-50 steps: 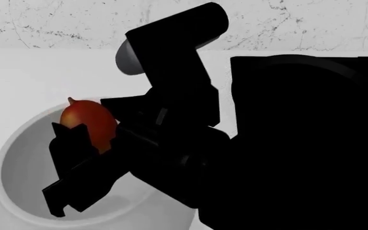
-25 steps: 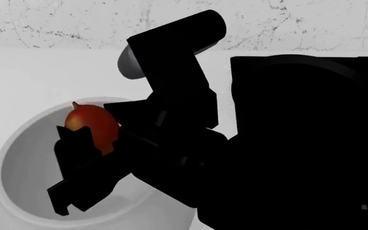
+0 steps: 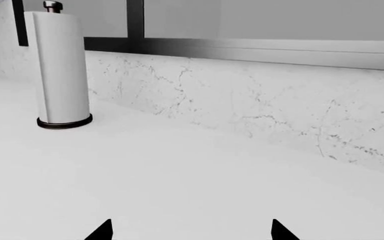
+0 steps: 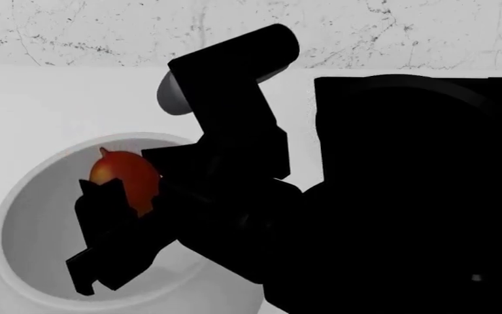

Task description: Pick the mango from the pan and place it in the bowl.

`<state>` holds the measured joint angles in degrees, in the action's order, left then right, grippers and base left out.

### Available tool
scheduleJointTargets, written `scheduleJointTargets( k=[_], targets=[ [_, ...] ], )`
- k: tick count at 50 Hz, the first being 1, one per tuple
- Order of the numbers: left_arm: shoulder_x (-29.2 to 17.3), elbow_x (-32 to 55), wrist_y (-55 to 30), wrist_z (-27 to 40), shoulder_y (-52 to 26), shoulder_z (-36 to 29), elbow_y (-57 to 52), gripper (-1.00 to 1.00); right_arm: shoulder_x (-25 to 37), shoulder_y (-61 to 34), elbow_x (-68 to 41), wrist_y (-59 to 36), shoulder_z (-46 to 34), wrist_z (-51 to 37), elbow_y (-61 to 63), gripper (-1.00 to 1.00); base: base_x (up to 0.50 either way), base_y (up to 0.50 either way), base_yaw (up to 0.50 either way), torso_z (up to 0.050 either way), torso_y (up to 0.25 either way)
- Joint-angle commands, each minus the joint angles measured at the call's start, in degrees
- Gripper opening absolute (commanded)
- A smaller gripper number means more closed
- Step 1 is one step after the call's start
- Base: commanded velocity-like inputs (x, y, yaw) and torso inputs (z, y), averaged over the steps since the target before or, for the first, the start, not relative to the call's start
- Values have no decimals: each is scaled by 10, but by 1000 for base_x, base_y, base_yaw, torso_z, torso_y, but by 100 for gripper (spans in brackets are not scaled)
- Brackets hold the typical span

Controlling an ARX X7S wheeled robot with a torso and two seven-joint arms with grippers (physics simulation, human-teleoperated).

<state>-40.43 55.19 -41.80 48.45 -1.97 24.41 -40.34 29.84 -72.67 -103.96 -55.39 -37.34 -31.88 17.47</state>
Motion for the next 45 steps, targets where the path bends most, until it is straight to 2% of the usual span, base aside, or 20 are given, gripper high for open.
scheduleJointTargets(
  k=[1, 10, 11, 29, 45],
  targets=[
    [3, -3, 4, -2, 5, 0, 2, 100, -2, 2, 20, -6, 0, 18, 0, -100, 0, 0, 0, 0, 0],
    [7, -10, 11, -8, 10, -2, 5, 100, -2, 1, 19, -5, -1, 22, -1, -100, 0, 0, 0, 0, 0],
    [6, -8, 10, -7, 9, -2, 5, 100, -3, 0, 16, -4, -1, 22, -2, 100, 0, 0, 0, 0, 0],
    [0, 0, 5, -1, 16, 8, -6, 100, -4, -12, -5, 1, 5, 14, 2, 100, 0, 0, 0, 0, 0],
    [-12, 39, -10, 22, 26, 39, -48, 100, 57, -88, -146, 43, 66, -118, 113, 100, 0, 0, 0, 0, 0]
  ],
)
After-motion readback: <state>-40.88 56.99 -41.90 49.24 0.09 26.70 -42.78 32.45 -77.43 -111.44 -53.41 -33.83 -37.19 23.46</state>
